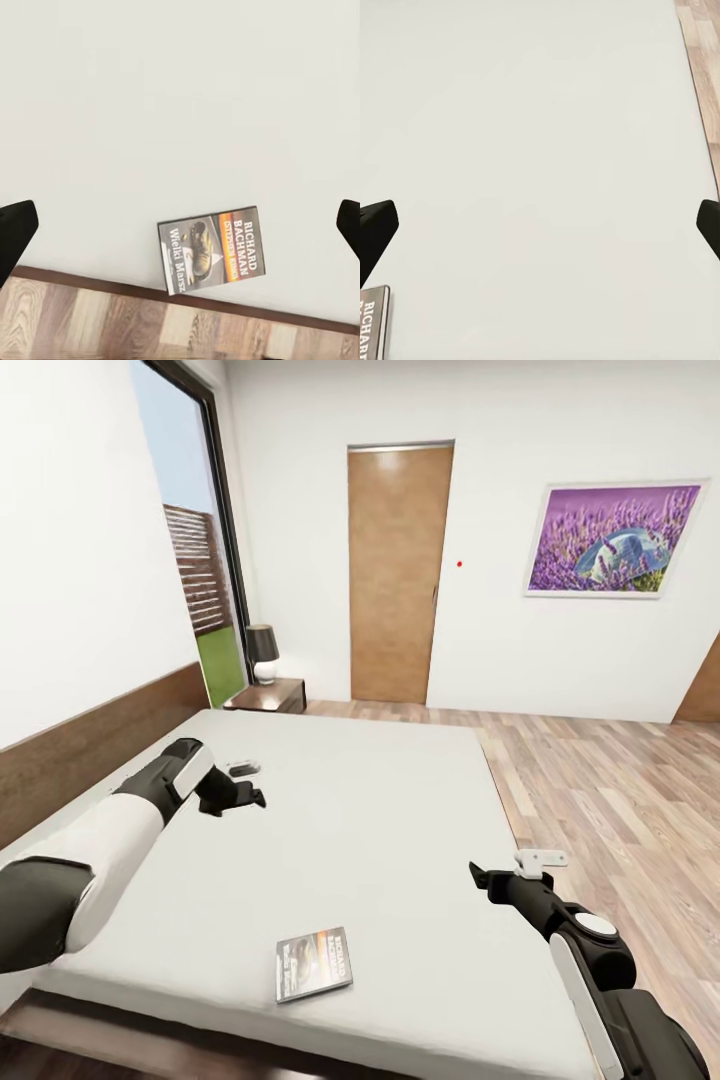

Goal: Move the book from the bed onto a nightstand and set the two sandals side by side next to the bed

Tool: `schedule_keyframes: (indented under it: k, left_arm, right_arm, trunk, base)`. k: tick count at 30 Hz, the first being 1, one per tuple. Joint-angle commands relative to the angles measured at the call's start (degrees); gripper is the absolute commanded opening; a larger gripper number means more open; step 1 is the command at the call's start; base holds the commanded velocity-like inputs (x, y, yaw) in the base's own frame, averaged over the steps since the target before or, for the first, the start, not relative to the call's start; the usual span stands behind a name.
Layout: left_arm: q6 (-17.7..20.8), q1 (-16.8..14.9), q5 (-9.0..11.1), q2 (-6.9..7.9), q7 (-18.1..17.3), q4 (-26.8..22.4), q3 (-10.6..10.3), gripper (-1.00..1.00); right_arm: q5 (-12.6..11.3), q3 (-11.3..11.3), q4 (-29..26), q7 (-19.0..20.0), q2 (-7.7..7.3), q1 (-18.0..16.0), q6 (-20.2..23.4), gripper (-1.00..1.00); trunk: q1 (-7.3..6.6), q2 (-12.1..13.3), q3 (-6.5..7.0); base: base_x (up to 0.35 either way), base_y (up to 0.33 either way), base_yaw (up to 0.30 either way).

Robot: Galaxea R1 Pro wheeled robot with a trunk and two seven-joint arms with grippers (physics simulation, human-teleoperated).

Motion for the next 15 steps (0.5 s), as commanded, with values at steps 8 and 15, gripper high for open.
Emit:
schedule_keyframes:
  k: [8, 15]
  left_arm:
    - [0.2, -3.2, 0.3, 0.06, 1.9, 6.0, -0.5, 1.0]
    - [0.2, -3.9, 0.2, 0.07, 8.6, 8.2, -0.6, 1.0]
  right_arm:
    - [-0.1, 0.0, -0.1, 0.1, -0.05, 0.0, 0.3, 1.0]
    - [-0.1, -0.1, -0.2, 0.1, -0.04, -0.1, 0.4, 1.0]
  trunk:
    - [0.0, 0.0, -0.36]
    - [0.0, 0.0, -0.82]
  base:
    - [0.0, 0.0, 0.0]
    - [0.0, 0.0, 0.0]
